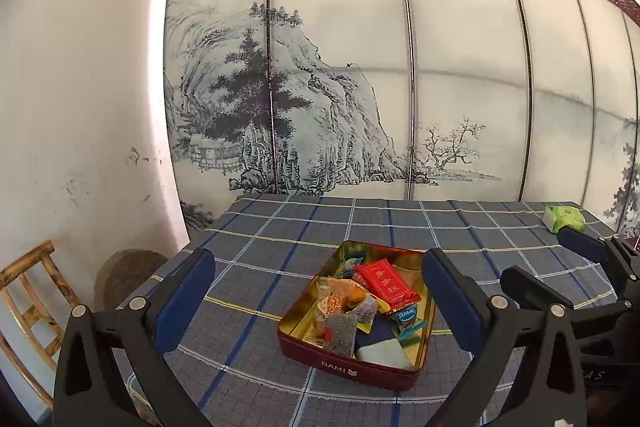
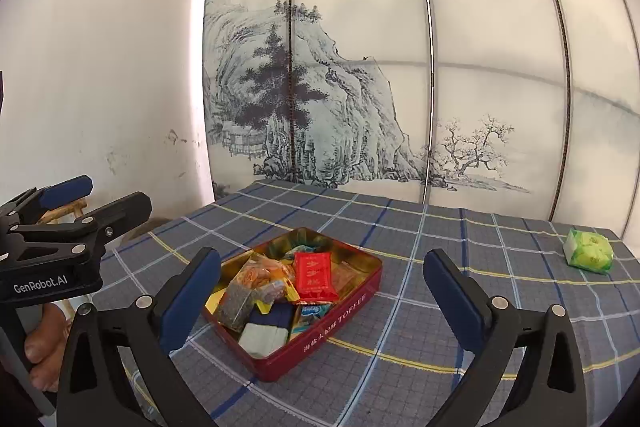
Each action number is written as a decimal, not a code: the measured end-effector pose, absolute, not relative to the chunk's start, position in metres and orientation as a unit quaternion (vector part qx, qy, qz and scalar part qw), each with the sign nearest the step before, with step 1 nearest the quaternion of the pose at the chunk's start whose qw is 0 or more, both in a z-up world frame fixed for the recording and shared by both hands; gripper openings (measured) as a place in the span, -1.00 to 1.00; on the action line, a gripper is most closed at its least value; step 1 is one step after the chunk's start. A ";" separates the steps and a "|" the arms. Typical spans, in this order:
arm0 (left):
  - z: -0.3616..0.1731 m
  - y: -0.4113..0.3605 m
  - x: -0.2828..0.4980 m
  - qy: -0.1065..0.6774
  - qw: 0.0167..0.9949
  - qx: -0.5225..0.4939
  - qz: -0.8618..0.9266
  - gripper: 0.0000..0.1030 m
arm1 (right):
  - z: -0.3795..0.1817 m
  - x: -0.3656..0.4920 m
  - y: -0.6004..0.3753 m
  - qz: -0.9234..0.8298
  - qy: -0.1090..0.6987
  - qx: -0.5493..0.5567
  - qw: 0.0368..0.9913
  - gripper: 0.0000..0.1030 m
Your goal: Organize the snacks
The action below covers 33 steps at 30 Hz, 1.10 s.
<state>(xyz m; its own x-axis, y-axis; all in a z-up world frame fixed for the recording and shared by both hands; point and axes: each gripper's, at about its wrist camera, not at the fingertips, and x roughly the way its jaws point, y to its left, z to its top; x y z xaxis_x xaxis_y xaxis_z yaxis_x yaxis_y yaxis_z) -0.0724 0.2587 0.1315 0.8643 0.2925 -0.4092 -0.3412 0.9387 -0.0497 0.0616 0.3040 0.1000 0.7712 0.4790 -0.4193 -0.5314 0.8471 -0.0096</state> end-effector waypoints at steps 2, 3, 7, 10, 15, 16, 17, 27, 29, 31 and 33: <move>0.133 0.256 -0.073 0.202 0.964 -0.059 0.164 0.99 | 0.100 0.061 0.303 0.268 0.204 -0.063 0.940 0.98; 0.133 0.255 -0.074 0.202 0.964 -0.058 0.163 0.99 | 0.101 0.060 0.303 0.268 0.203 -0.062 0.940 0.99; 0.134 0.252 -0.075 0.203 0.964 -0.056 0.161 0.99 | 0.102 0.058 0.302 0.265 0.201 -0.059 0.941 0.99; 0.134 0.250 -0.074 0.204 0.964 -0.055 0.161 0.99 | 0.102 0.057 0.302 0.264 0.201 -0.060 0.941 0.99; 0.134 0.247 -0.073 0.208 0.964 -0.051 0.159 0.99 | 0.101 0.056 0.303 0.265 0.203 -0.059 0.941 0.99; 0.134 0.247 -0.072 0.208 0.964 -0.051 0.159 0.99 | 0.100 0.057 0.302 0.265 0.205 -0.060 0.940 0.99; 0.133 0.246 -0.072 0.210 0.963 -0.050 0.159 0.99 | 0.099 0.057 0.303 0.264 0.206 -0.060 0.940 0.99; 0.125 0.239 -0.055 0.240 0.957 -0.046 0.154 0.99 | 0.073 0.078 0.272 0.245 0.254 -0.060 0.934 0.99; 0.125 0.237 -0.052 0.241 0.957 -0.045 0.156 0.99 | 0.062 0.088 0.253 0.227 0.272 -0.069 0.933 0.99; 0.124 0.236 -0.047 0.251 0.954 -0.044 0.155 0.99 | 0.044 0.107 0.224 0.187 0.310 -0.088 0.928 0.99; 0.124 0.235 -0.042 0.260 0.951 -0.042 0.163 0.99 | 0.028 0.126 0.194 0.161 0.356 -0.097 0.915 0.99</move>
<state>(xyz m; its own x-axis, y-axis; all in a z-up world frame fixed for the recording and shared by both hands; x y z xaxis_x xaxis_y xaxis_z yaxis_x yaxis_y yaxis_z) -0.0421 0.2347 0.1236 0.8120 0.2872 -0.5082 -0.3311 0.9436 0.0042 0.1259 0.1941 0.0278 0.6950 0.2252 -0.6828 -0.3636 0.9294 -0.0636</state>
